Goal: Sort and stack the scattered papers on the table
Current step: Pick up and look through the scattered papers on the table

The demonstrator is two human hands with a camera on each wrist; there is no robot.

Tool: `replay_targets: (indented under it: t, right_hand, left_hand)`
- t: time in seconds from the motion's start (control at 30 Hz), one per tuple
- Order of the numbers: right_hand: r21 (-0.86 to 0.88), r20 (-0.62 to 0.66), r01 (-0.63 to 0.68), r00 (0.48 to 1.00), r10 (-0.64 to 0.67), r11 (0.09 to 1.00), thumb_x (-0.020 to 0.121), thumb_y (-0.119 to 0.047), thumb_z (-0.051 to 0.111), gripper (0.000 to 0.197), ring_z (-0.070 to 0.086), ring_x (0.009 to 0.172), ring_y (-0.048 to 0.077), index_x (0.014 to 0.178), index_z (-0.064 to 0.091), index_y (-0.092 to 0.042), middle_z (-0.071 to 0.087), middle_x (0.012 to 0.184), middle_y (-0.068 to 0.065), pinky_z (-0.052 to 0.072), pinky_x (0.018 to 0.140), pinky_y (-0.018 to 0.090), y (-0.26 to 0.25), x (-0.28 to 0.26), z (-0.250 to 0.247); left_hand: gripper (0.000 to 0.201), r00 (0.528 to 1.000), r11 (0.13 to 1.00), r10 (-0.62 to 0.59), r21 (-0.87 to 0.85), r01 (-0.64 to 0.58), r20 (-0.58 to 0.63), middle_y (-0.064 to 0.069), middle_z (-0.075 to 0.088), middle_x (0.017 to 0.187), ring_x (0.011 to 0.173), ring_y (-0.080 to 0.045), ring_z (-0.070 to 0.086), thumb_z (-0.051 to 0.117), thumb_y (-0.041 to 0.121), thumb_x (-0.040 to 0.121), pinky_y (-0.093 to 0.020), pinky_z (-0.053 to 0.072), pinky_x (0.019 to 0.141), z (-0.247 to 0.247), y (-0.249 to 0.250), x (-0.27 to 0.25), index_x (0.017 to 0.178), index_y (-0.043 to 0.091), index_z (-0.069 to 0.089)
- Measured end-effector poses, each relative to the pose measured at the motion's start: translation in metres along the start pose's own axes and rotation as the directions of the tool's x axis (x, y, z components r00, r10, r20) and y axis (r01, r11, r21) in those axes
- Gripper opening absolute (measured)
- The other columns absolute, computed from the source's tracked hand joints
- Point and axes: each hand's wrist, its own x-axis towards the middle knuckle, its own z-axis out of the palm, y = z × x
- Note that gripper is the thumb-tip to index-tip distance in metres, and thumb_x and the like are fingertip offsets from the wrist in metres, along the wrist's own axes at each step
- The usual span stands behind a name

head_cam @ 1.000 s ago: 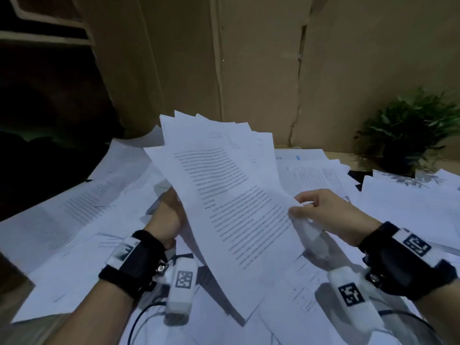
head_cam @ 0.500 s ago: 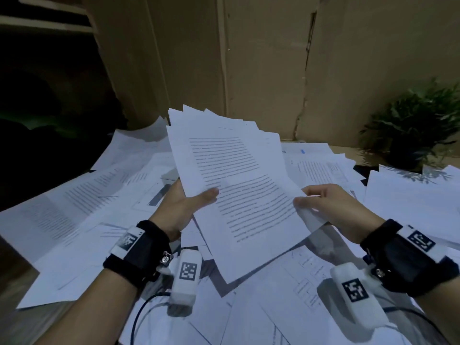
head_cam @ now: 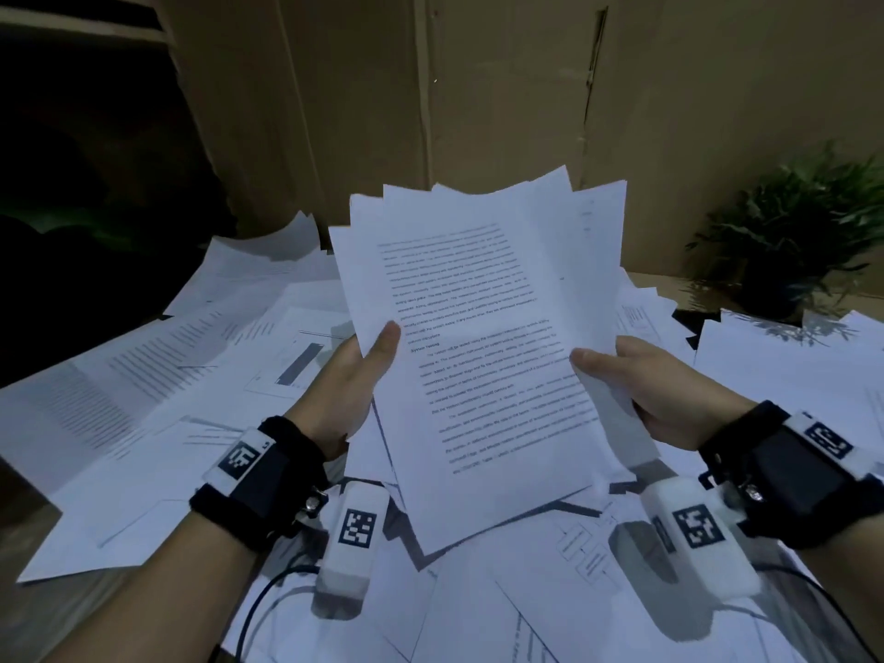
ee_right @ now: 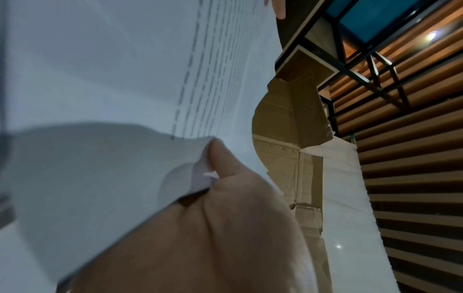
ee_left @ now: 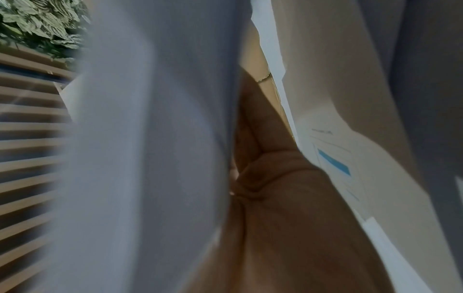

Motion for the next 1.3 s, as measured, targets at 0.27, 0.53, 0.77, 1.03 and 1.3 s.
replay_targets:
  t: [0.27, 0.53, 0.77, 1.03, 1.3]
  right_hand:
    - [0.055, -0.231, 0.121, 0.967, -0.105, 0.991, 0.107, -0.012, 0.037, 0.027, 0.068, 0.072, -0.004, 0.098, 0.062, -0.019, 0.075, 0.083, -0.019, 0.049, 0.058, 0.012, 0.001, 0.006, 0.002]
    - [0.185, -0.077, 0.226, 0.973, -0.215, 0.956, 0.101, 0.005, 0.037, 0.038, 0.071, 0.107, 0.022, 0.126, 0.060, -0.013, 0.073, 0.120, 0.004, 0.059, 0.087, 0.031, -0.004, 0.002, 0.002]
    - [0.259, 0.010, 0.231, 0.970, -0.242, 0.938, 0.098, 0.003, 0.045, 0.039, 0.066, 0.117, 0.026, 0.133, 0.056, -0.008, 0.068, 0.128, 0.008, 0.055, 0.097, 0.037, -0.003, 0.000, 0.009]
    - [0.208, 0.137, 0.028, 0.989, -0.058, 0.978, 0.098, -0.011, 0.054, 0.032, 0.069, 0.110, 0.016, 0.129, 0.062, -0.015, 0.071, 0.123, 0.001, 0.057, 0.088, 0.024, 0.004, 0.000, 0.007]
    - [0.230, 0.006, 0.170, 0.984, -0.176, 0.958, 0.099, -0.002, 0.050, 0.034, 0.067, 0.112, 0.008, 0.126, 0.059, -0.020, 0.072, 0.121, -0.007, 0.054, 0.080, 0.013, 0.020, 0.009, 0.003]
  left_hand:
    - [0.057, 0.985, 0.999, -0.033, 0.009, 0.032, 0.169, 0.009, 0.060, 0.136, 0.127, -0.011, 0.056, 0.058, 0.002, 0.094, -0.036, 0.044, 0.108, -0.002, -0.002, -0.005, 0.144, 0.024, 0.040]
    - [0.033, 0.999, 0.997, 0.042, -0.057, -0.042, -0.001, 0.000, 0.066, 0.129, 0.119, -0.019, 0.063, 0.047, 0.011, 0.101, -0.034, 0.052, 0.098, -0.001, 0.002, -0.002, 0.134, 0.013, 0.053]
    - [0.039, 0.998, 0.998, 0.032, 0.061, -0.035, 0.051, 0.020, 0.068, 0.119, 0.109, 0.003, 0.063, 0.061, 0.017, 0.094, -0.012, 0.051, 0.084, 0.001, 0.005, -0.004, 0.130, 0.028, 0.053]
    - [0.051, 0.998, 0.986, 0.027, 0.160, -0.036, 0.055, 0.013, 0.064, 0.128, 0.120, -0.008, 0.060, 0.064, 0.006, 0.092, -0.038, 0.049, 0.102, -0.004, 0.000, -0.002, 0.135, 0.029, 0.049]
    - [0.036, 0.993, 0.991, -0.113, 0.078, 0.110, 0.039, 0.004, 0.066, 0.128, 0.121, -0.019, 0.060, 0.058, 0.030, 0.098, -0.042, 0.046, 0.106, -0.001, 0.006, -0.007, 0.133, 0.020, 0.055]
